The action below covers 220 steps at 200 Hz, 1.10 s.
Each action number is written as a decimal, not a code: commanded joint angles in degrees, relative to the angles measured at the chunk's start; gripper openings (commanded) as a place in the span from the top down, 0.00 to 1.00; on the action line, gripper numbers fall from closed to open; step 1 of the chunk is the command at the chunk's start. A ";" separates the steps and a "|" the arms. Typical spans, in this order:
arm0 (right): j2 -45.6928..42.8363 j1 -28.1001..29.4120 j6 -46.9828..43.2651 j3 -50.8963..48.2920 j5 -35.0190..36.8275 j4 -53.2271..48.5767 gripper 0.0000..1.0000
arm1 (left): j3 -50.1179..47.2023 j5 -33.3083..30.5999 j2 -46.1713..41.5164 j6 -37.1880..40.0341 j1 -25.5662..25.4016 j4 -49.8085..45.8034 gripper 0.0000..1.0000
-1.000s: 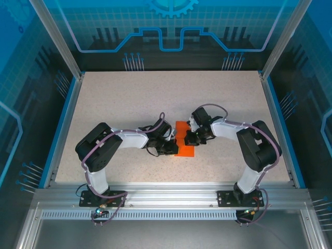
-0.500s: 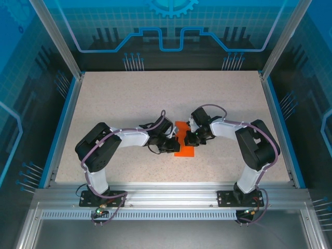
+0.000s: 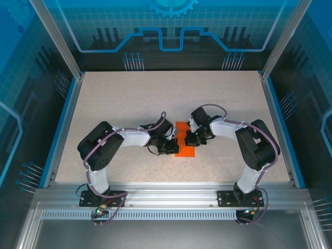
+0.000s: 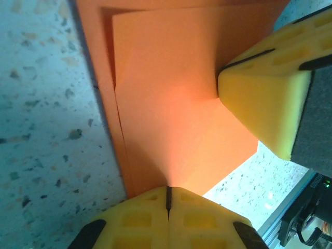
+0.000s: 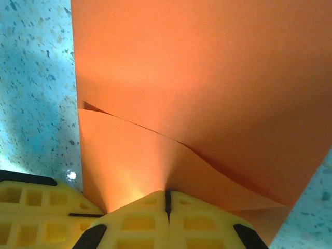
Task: Fold a paper plane with a square sheet of paper (fold left side to right side)
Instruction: Fold the triangle a second time at the center of the table.
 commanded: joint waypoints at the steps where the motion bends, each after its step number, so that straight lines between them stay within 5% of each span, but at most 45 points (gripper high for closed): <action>1: 2.14 -0.26 -0.95 0.34 3.35 -5.16 1.00 | -2.41 -1.70 -0.62 0.30 0.04 -3.67 1.00; 132: 2.87 -0.62 -1.58 1.61 2.82 -5.71 1.00 | -4.31 -1.97 -9.26 1.13 0.28 -7.07 1.00; 220: 1.70 -0.36 -1.44 1.10 2.28 -5.11 1.00 | 4.61 -1.36 -1.25 2.86 0.25 -6.16 1.00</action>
